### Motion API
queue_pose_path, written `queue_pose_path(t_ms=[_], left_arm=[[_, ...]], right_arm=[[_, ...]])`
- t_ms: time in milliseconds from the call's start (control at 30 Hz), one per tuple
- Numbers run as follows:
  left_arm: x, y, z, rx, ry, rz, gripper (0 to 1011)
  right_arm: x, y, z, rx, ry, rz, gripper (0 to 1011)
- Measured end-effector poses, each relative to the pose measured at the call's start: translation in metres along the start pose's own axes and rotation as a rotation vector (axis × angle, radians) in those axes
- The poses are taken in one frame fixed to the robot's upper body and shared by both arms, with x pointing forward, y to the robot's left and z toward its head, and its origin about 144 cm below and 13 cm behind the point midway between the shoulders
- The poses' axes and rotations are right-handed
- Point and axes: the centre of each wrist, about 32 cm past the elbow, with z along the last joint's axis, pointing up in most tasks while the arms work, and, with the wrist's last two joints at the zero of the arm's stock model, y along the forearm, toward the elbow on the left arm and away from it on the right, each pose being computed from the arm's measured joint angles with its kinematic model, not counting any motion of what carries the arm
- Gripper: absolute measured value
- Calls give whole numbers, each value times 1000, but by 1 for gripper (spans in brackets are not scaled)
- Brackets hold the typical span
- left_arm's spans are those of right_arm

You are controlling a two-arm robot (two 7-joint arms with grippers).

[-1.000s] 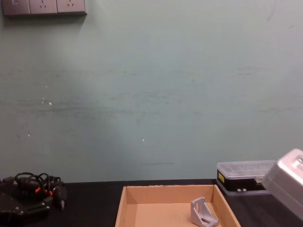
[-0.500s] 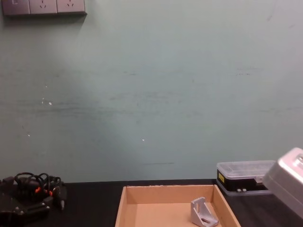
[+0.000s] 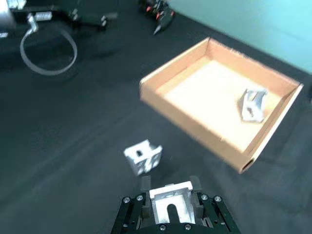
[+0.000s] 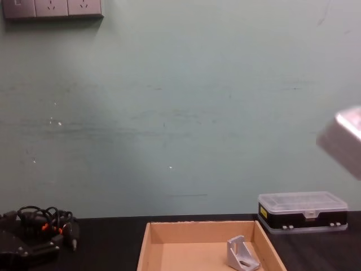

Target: Use one hand to pick up the angle iron from the table and place it into the box.

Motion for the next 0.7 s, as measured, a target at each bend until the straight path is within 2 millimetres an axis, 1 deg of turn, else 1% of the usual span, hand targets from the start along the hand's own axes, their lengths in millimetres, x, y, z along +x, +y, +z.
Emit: queue_pose_path(t_ms=[100, 233, 267, 300, 400, 500, 567, 633, 700], left_arm=[[0, 0, 0, 0, 0, 0, 1011], [0, 0, 0, 0, 0, 0, 1011], [0, 0, 0, 0, 0, 0, 1011], [0, 0, 0, 0, 0, 0, 1011], [0, 0, 0, 0, 0, 0, 1011], [0, 0, 0, 0, 0, 0, 1011], [0, 0, 0, 0, 0, 0, 1011], [0, 0, 0, 0, 0, 0, 1011], [0, 0, 0, 0, 0, 0, 1011]], right_arm=[[7, 6, 8, 14, -3, -7, 474], [23, 23, 22, 38, 6, -11, 474], [29, 30, 26, 44, 10, -12, 474], [29, 30, 26, 44, 10, -12, 474], [41, 50, 38, 62, 5, -16, 476], [48, 62, 45, 72, -4, -22, 476], [57, 75, 51, 79, -8, -24, 474], [62, 82, 54, 86, -9, -23, 474], [72, 98, 60, 100, -5, -15, 474]])
